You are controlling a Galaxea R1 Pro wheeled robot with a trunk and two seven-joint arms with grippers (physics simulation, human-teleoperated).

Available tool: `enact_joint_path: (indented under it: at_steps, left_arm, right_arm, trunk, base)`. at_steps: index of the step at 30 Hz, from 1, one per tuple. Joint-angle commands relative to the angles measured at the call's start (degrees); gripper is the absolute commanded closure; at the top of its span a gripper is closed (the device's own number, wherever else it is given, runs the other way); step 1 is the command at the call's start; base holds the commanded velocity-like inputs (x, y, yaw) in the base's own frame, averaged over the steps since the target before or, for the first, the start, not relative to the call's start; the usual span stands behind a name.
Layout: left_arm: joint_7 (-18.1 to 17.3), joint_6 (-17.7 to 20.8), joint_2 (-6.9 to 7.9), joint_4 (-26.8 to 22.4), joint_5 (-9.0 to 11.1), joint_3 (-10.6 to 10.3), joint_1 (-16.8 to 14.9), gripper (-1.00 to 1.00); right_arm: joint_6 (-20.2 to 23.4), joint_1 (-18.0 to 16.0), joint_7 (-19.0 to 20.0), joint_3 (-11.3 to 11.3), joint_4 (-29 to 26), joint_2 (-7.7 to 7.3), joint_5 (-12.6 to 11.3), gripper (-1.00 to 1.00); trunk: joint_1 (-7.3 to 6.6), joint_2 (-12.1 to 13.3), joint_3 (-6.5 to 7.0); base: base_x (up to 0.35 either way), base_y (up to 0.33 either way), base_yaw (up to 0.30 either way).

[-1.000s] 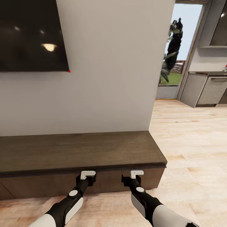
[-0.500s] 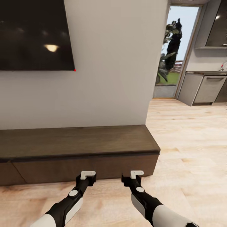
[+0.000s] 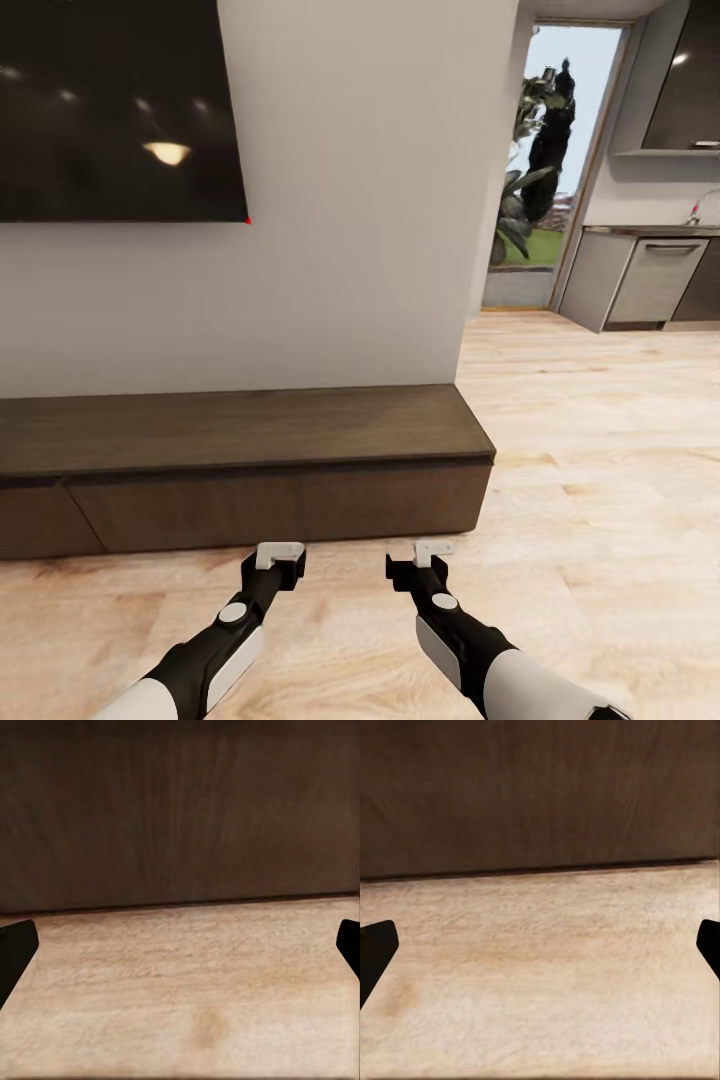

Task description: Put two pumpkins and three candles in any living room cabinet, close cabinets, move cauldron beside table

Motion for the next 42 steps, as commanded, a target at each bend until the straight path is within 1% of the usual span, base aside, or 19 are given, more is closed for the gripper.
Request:
enact_joint_path:
  at_steps: [1,3,16,18,19,22,23,24,25,27,29,31,32,33,34,36,40,42]
  left_arm:
    - [0.5,-0.3,0.07,-0.1,0.4,-0.5,-0.1,-1.00]
    - [0.5,-0.3,0.07,-0.1,0.4,-0.5,-0.1,-1.00]
    - [0.2,0.2,-0.15,0.0,0.8,-0.3,-0.1,-1.00]
    - [0.1,0.3,-0.17,0.1,0.9,-0.3,-0.1,-1.00]
    - [0.1,0.4,-0.20,0.1,0.9,-0.2,-0.1,-1.00]
    - [0.1,1.8,-0.25,0.0,1.0,-0.2,-0.1,-1.00]
    - [0.1,2.8,-0.28,0.0,1.0,-0.2,-0.1,-1.00]
    - [0.1,3.2,-0.28,-0.1,1.0,-0.2,-0.1,-1.00]
    - [0.1,3.9,-0.31,-0.1,1.0,-0.2,-0.1,-1.00]
    - [0.1,4.9,-0.34,-0.2,1.1,-0.2,-0.1,-1.00]
    - [0.1,6.5,-0.32,-0.9,1.2,-0.2,-0.1,-1.00]
    - [0.5,8.7,-0.11,-3.4,1.2,-0.2,0.0,-1.00]
    - [1.3,10.3,0.00,-5.6,1.2,-0.2,0.0,-1.00]
    - [1.8,11.0,0.05,-6.7,1.2,-0.2,0.0,-1.00]
    - [3.2,12.4,0.12,-8.6,1.3,-0.2,0.1,-1.00]
    - [5.0,13.7,0.18,-10.4,1.3,-0.2,0.2,-1.00]
    - [6.4,15.2,0.17,-11.8,1.4,-0.3,0.2,-1.00]
    - [6.8,16.9,0.12,-12.1,1.8,-0.3,0.2,-1.00]
  right_arm:
    - [-0.3,-0.1,-0.3,0.5,0.0,-0.01,-0.6,-1.00]
    - [-0.3,-0.1,-0.3,0.5,0.0,-0.01,-0.6,-1.00]
    - [-0.3,-0.1,-0.3,0.4,-0.3,-0.01,-0.6,-1.00]
    - [0.0,-0.1,-0.4,0.4,-0.6,-0.01,-0.7,-1.00]
    - [0.2,-0.1,-0.5,0.3,-0.7,-0.01,-1.2,-1.00]
    - [1.3,-0.1,-0.5,0.3,-1.0,-0.17,-3.7,-1.00]
    - [2.9,-0.1,-0.5,0.3,-1.2,-0.32,-5.3,-1.00]
    - [4.0,0.0,-0.4,0.2,-1.4,-0.42,-6.0,-1.00]
    - [6.3,0.0,-0.3,0.3,-2.3,-0.56,-6.9,-1.00]
    - [8.7,0.2,-0.3,0.4,-4.2,-0.68,-7.7,-1.00]
    - [10.0,0.4,-0.4,0.5,-6.5,-0.74,-8.0,-1.00]
    - [10.7,0.6,-0.4,0.5,-9.0,-0.87,-8.2,-1.00]
    - [11.0,1.0,-0.4,0.6,-10.1,-1.02,-8.2,-1.00]
    - [11.1,1.2,-0.4,0.6,-10.5,-1.10,-8.2,-1.00]
    - [11.2,1.7,-0.5,0.6,-11.0,-1.22,-8.2,-1.00]
    - [11.4,2.1,-0.5,0.6,-11.5,-1.33,-8.1,-1.00]
    - [11.4,2.6,-0.4,0.6,-11.8,-1.49,-8.1,-1.00]
    - [11.4,2.8,-0.4,0.6,-11.9,-1.69,-8.1,-1.00]
  trunk:
    - [-0.02,0.0,-0.05]
    - [-0.02,0.0,-0.05]
    - [-0.35,0.1,2.83]
    - [-0.40,0.2,3.27]
    - [-0.43,0.2,3.49]
    - [-0.51,0.2,4.16]
    - [-0.53,0.2,4.38]
    - [-0.56,0.3,4.60]
    - [-0.59,0.3,4.82]
    - [-0.64,0.3,5.26]
    - [-0.69,0.3,5.71]
    - [-0.74,0.4,6.15]
    - [-0.77,0.4,6.37]
    - [-0.79,0.4,6.59]
    - [-0.82,0.4,6.81]
    - [-0.87,0.4,7.26]
    - [-0.97,0.5,8.14]
    - [-1.39,1.2,8.51]
  base:
    - [-0.030,0.000,0.000]
    - [-0.022,0.000,0.000]
    - [-0.003,0.000,0.000]
    - [0.000,0.000,0.000]
    - [0.000,0.000,0.000]
    - [0.000,0.000,0.000]
    - [0.000,0.000,0.000]
    - [0.000,0.000,0.000]
    - [0.000,0.000,0.000]
    - [0.000,0.000,0.000]
    - [0.000,0.000,0.000]
    - [0.000,0.000,0.000]
    - [0.000,0.000,0.000]
    - [0.000,0.000,0.000]
    - [0.000,0.000,0.000]
    - [0.000,0.000,0.000]
    - [0.000,0.000,0.000]
    - [0.000,0.000,0.000]
